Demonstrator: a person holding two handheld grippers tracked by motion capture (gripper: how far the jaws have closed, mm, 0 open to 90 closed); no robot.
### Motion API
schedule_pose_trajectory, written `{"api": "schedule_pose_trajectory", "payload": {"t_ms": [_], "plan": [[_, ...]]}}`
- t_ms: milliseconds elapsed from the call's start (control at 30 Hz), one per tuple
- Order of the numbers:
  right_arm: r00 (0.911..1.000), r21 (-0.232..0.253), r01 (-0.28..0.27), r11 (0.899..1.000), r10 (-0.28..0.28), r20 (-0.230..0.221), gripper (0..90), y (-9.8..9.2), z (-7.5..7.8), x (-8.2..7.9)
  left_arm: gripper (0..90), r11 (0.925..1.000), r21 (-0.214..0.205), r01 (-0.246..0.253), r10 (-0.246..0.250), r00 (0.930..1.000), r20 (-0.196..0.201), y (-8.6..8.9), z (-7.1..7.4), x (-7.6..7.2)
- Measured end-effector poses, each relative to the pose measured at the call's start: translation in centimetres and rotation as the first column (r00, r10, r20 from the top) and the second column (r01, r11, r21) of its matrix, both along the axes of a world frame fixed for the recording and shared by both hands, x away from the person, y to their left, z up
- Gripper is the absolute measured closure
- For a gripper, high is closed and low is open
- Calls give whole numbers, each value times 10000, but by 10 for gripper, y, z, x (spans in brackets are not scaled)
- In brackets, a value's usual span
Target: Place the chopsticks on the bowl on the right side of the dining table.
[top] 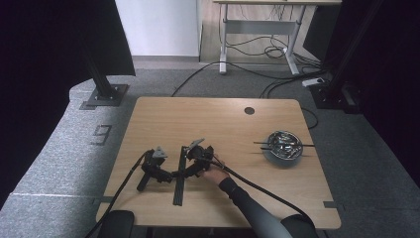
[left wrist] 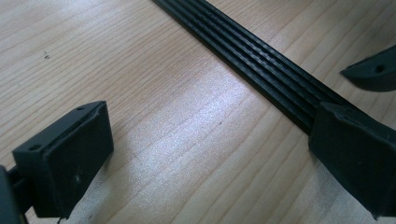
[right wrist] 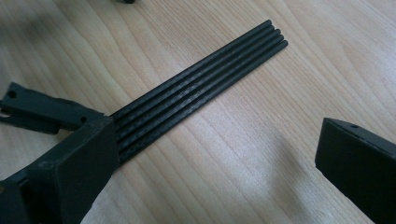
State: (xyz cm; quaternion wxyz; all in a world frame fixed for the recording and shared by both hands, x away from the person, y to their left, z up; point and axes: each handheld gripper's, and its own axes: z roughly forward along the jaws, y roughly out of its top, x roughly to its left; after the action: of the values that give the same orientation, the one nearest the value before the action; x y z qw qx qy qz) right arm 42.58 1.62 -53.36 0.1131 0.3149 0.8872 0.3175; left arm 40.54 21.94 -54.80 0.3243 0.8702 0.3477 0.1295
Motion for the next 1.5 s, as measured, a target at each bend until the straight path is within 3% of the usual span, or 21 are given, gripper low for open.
{"api": "schedule_pose_trajectory", "payload": {"t_ms": [300, 467, 700, 1033, 1233, 1500], "plan": [[10000, -108, 41, 9999, -41, -57, 0, 6, -6, 2, 0, 10000, 27, 15, -15, 10000, -3, 0, 0, 0], [9999, -436, 116, 9990, -114, 54, 0, 5, -8, 3, 0, 10000, -13, -16, 16, 10000, -6, 0, 0, 0], [9998, -709, 175, 9973, -179, -51, 0, -2, -7, 6, 0, 10000, -3, -2, 2, 10000, 1, 0, 0, 0], [9990, -646, 240, 9976, -263, -350, 0, -18, -8, 15, 0, 10000, -6, -5, 5, 10000, 5, 0, 0, 0], [9986, -409, 259, 9988, -277, -453, 172, -29, -4, 17, 0, 10000, -7, -6, 6, 10000, 8, 0, 0, 0], [9981, -604, 45, 9982, -83, -615, 473, -43, 4, 19, 0, 10000, -8, -5, 5, 10000, 4, 0, 0, 0]]}}
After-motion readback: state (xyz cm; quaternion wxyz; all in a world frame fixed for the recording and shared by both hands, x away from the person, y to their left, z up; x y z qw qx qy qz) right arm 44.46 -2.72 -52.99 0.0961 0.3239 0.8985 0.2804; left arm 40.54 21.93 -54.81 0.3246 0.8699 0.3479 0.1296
